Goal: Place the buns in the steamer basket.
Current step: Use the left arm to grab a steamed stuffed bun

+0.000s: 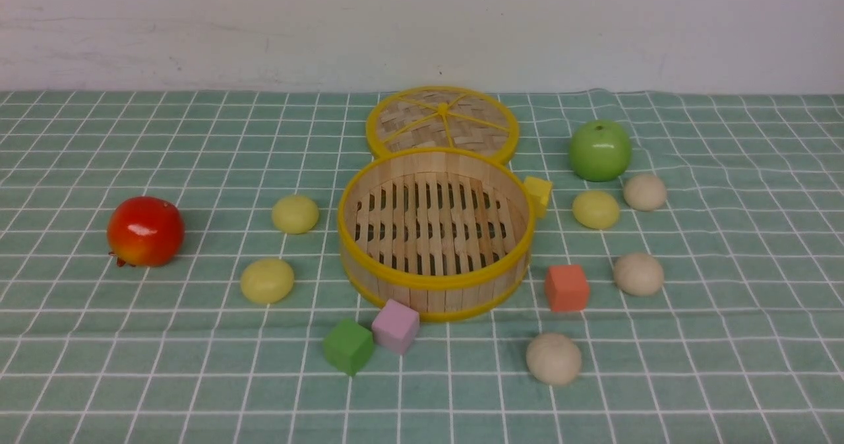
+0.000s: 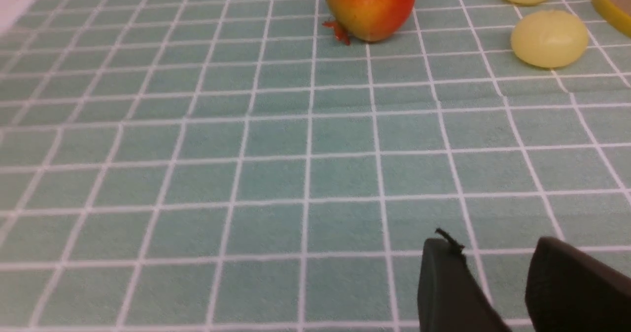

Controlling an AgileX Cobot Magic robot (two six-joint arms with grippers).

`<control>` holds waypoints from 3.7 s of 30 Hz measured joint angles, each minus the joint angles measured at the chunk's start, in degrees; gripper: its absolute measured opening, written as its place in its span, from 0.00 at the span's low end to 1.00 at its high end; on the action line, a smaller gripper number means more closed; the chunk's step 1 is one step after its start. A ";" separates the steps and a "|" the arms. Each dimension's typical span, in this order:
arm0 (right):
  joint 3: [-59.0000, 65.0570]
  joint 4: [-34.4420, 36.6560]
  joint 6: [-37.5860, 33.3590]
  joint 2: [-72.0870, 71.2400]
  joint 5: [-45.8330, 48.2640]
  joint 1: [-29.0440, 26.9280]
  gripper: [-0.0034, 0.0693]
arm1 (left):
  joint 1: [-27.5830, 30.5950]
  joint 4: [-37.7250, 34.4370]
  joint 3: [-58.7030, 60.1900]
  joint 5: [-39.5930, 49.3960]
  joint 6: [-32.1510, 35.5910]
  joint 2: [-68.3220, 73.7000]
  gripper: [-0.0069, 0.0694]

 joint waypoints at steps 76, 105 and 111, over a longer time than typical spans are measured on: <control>0.00 0.00 0.00 0.00 0.00 0.00 0.38 | -11.05 -27.09 -73.35 27.36 4.16 93.53 0.40; 0.00 0.00 0.00 0.00 0.00 0.00 0.38 | -13.42 -7.36 -88.19 24.41 -8.82 114.58 0.40; 0.00 0.00 0.00 0.00 0.00 0.00 0.38 | -13.42 -7.18 -88.36 24.61 -8.86 116.37 0.40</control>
